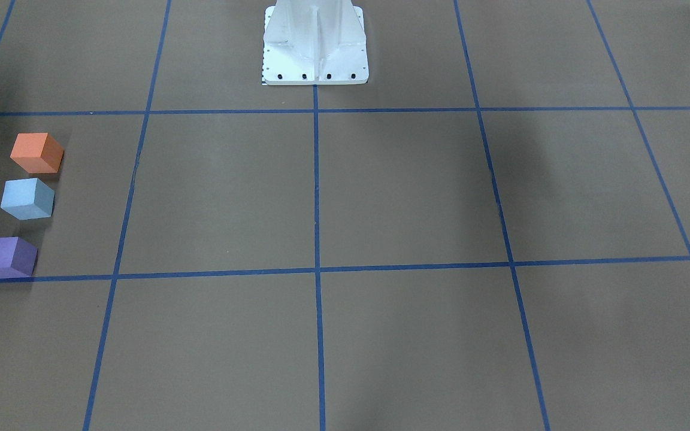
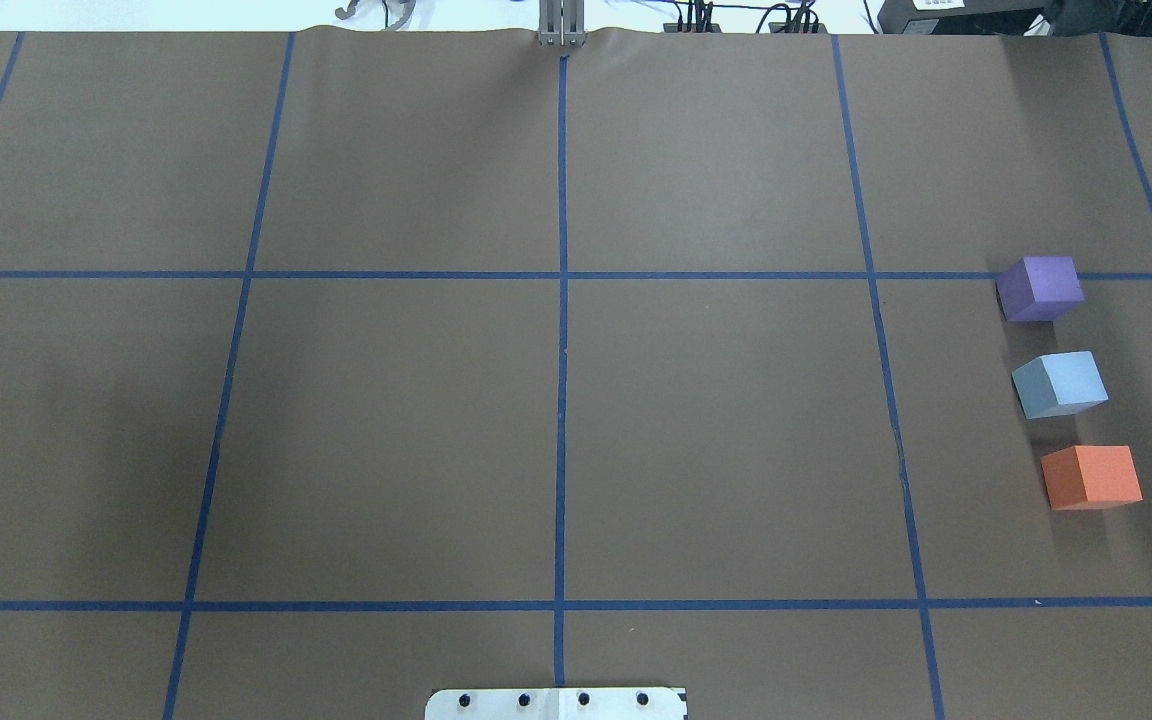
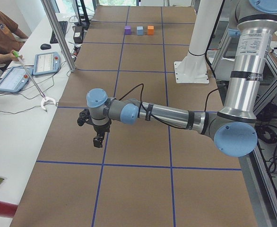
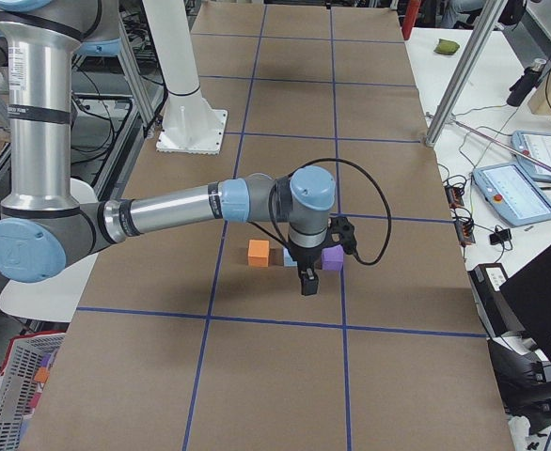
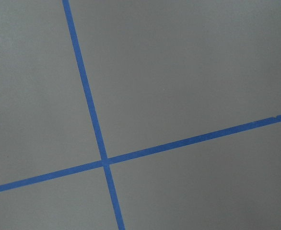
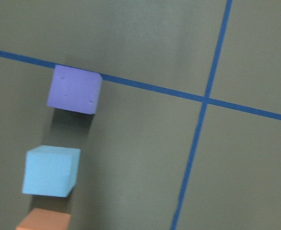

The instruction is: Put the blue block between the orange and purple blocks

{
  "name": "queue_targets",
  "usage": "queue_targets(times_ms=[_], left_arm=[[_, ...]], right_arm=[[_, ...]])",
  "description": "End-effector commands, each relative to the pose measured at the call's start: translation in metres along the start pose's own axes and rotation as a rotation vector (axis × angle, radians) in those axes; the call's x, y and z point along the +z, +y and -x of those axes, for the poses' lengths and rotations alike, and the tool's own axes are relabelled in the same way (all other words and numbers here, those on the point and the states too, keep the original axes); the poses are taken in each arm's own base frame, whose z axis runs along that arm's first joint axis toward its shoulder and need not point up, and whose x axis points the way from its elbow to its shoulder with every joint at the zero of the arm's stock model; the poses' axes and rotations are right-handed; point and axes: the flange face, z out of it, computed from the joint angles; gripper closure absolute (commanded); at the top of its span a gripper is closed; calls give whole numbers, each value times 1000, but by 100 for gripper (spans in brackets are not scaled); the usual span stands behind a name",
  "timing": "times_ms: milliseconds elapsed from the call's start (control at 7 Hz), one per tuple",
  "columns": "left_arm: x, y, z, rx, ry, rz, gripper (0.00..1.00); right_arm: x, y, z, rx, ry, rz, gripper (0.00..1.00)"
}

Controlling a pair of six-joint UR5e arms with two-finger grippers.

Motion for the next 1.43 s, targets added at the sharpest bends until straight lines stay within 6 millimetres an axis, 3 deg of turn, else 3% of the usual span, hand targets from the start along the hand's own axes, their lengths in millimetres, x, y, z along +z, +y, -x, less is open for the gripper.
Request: queue_targets(times_ms=[0,143,286,429,714,1286], left_arm=[[-15,17,43,82,-29,-1,0],[-18,52,78,78,-37,6,0],[2,93,93,53,-21,41,0],[3,108,93,42,-17,46,0],[-12,107,82,58,-28,21,0],[-13,106,81,59,-28,19,0]], right_arm=[[18,24,-32,11,-38,19,0],[26,27,-38,32,-43,34,0],[33,28,-43,68,-48,46,0],[35,30,-45,78,-51,50,0],[32,26,-43,95,-42,36,0],[45,25,-56,83,-31,-1,0]])
